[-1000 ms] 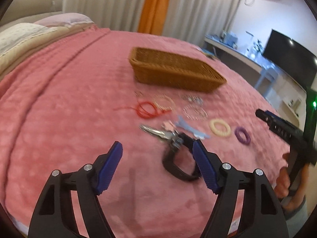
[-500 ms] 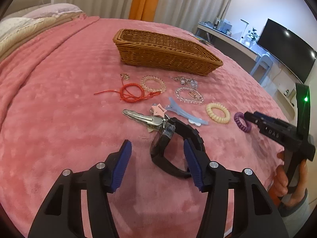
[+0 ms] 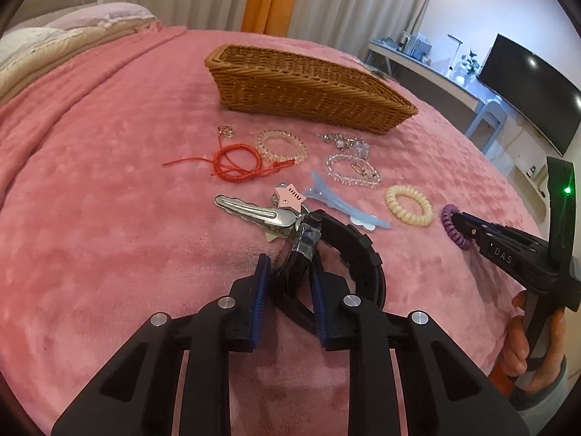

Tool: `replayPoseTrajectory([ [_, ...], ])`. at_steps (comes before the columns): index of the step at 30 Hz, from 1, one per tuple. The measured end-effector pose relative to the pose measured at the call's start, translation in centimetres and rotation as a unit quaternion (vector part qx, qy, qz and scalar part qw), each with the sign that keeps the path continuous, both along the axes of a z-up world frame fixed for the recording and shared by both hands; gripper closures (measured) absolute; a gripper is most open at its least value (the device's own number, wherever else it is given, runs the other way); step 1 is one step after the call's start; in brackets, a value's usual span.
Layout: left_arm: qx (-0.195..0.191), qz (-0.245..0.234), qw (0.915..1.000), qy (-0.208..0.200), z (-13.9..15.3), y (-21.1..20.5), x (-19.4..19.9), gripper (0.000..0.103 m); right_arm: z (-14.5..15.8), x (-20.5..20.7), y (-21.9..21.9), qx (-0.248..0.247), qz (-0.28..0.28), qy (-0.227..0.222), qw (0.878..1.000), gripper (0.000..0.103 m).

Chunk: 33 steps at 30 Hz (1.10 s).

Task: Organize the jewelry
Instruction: 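Grasp the purple coil hair tie with the right tool while the left tool grasps the black watch, then carry both items over the wicker basket and open both tools to drop them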

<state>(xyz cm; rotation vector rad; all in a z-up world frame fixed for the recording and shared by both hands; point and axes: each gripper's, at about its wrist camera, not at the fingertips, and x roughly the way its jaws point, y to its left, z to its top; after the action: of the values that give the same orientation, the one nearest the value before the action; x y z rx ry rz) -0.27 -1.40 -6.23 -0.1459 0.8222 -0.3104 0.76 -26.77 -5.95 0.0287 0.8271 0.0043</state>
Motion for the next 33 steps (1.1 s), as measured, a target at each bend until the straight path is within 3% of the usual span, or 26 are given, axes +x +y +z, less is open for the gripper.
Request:
replayPoseTrajectory([
  [6,-0.027,0.011,0.9991,-0.032,1.1,0.7,-0.8,0.084,2.1,-1.2,0.3,0.014,0.008,-0.032,0.999,0.094],
  [12,-0.033,0.012,0.9958,-0.085,5.4,0.5,-1.1,0.084,7.5,-1.6,1.3,0.025,0.028,-0.093,0.995,0.094],
  [20,-0.026,0.016,0.9899,-0.139,12.0,-0.2,4.7,0.085,14.5,5.0,3.7,0.024,0.054,-0.148,0.987,0.094],
  [25,-0.027,0.017,0.9898,-0.139,13.3,-1.2,11.5,0.085,14.7,11.8,5.1,0.035,0.058,-0.13,0.989,0.094],
  [33,-0.003,0.017,0.995,-0.099,9.7,-3.0,20.7,0.088,9.2,21.6,6.2,0.058,0.047,-0.042,0.996,0.094],
])
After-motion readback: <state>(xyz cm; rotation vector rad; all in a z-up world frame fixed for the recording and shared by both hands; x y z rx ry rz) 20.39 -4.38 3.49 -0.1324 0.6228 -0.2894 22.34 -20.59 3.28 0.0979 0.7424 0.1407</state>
